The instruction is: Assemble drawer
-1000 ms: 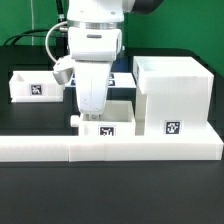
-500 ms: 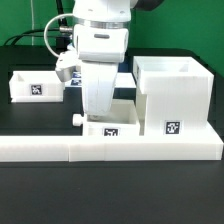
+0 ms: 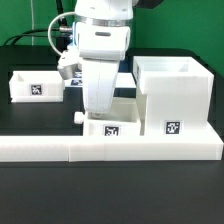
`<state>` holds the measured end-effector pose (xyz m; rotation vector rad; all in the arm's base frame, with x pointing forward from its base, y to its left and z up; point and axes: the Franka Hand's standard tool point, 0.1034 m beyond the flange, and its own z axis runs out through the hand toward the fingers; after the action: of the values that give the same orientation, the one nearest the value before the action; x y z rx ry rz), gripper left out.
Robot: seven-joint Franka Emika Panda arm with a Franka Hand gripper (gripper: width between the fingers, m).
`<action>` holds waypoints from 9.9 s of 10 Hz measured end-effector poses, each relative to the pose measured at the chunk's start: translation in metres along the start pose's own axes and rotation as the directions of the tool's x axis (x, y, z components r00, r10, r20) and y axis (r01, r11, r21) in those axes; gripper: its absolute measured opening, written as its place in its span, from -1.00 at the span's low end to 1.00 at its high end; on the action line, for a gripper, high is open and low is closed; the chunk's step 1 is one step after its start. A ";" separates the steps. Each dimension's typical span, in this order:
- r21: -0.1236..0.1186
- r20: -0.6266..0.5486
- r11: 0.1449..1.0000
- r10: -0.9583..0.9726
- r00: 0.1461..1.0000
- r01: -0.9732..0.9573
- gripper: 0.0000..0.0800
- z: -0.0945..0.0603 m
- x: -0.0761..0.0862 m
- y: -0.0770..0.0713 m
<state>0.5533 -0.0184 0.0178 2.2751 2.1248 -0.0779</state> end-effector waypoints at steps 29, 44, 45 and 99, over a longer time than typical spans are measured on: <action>-0.038 -0.007 0.997 -0.074 0.997 0.074 -0.89 0.008 0.012 -0.002; -0.033 -0.003 0.999 -0.017 1.000 0.017 -0.89 0.009 0.012 -0.004; -0.046 0.000 0.998 -0.041 0.999 0.041 -0.89 0.008 0.015 -0.002; -0.067 -0.100 0.976 -0.213 0.972 0.207 0.62 -0.055 -0.092 -0.004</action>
Offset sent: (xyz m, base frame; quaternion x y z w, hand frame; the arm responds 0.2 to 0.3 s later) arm -0.0110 0.0129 -0.0031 -0.0090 0.0054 -0.0030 0.9999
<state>0.5439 -0.1065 0.0783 2.0608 2.3815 0.1003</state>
